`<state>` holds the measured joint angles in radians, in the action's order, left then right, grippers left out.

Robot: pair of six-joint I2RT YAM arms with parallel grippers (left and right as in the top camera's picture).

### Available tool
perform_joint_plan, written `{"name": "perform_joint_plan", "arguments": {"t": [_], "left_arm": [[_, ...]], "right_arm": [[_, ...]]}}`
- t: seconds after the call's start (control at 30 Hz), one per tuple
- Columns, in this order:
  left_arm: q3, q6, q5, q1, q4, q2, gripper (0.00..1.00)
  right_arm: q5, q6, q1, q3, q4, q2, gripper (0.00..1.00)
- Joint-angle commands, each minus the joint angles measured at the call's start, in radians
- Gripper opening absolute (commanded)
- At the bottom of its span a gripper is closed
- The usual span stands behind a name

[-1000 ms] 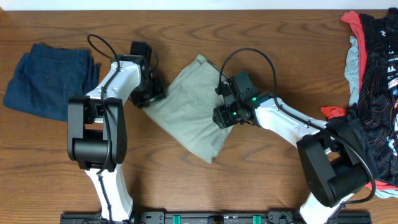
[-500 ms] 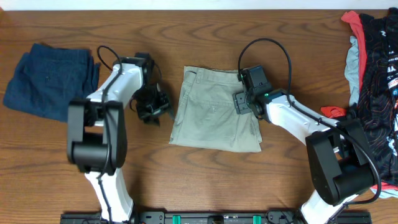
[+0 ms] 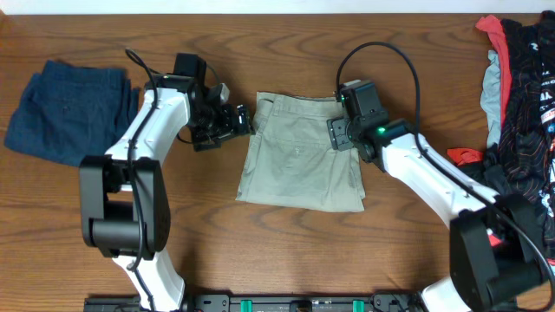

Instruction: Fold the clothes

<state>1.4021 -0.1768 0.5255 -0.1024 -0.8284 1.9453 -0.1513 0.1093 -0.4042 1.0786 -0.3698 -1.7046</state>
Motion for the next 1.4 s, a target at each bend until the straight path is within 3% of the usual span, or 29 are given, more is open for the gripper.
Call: {"name": "perform_joint_plan", "arguments": {"t": [0.0, 0.4, 0.47, 0.6, 0.73, 0.77, 1.13, 1.37], "left_arm": [[0.0, 0.095, 0.078, -0.001, 0.008, 0.054, 0.99], [-0.008, 0.166, 0.263, -0.085, 0.003, 0.195, 0.99], [-0.012, 0.167, 0.263, -0.115, 0.003, 0.209, 0.96], [-0.015, 0.184, 0.22, -0.158, 0.005, 0.221, 0.65], [-0.014, 0.183, 0.152, -0.164, 0.011, 0.22, 0.11], [-0.014, 0.179, 0.132, -0.161, 0.012, 0.22, 0.06], [0.106, 0.135, -0.113, -0.005, -0.071, 0.102, 0.06], [0.224, 0.143, -0.431, 0.121, -0.128, -0.031, 0.06]], "right_arm": [[-0.01, -0.013, 0.0, 0.02, -0.009, 0.047, 0.73], [-0.009, -0.011, 0.04, 0.02, -0.087, 0.1, 0.71], [-0.009, -0.01, 0.047, 0.02, -0.1, 0.102, 0.7], [-0.01, -0.01, 0.057, 0.02, -0.117, 0.102, 0.68], [-0.01, -0.01, 0.072, 0.02, -0.125, 0.104, 0.66], [-0.01, -0.01, 0.077, 0.02, -0.125, 0.104, 0.66], [-0.01, -0.011, 0.187, 0.02, -0.113, 0.128, 0.68], [-0.009, -0.014, 0.3, 0.02, -0.067, 0.148, 0.69]]}}
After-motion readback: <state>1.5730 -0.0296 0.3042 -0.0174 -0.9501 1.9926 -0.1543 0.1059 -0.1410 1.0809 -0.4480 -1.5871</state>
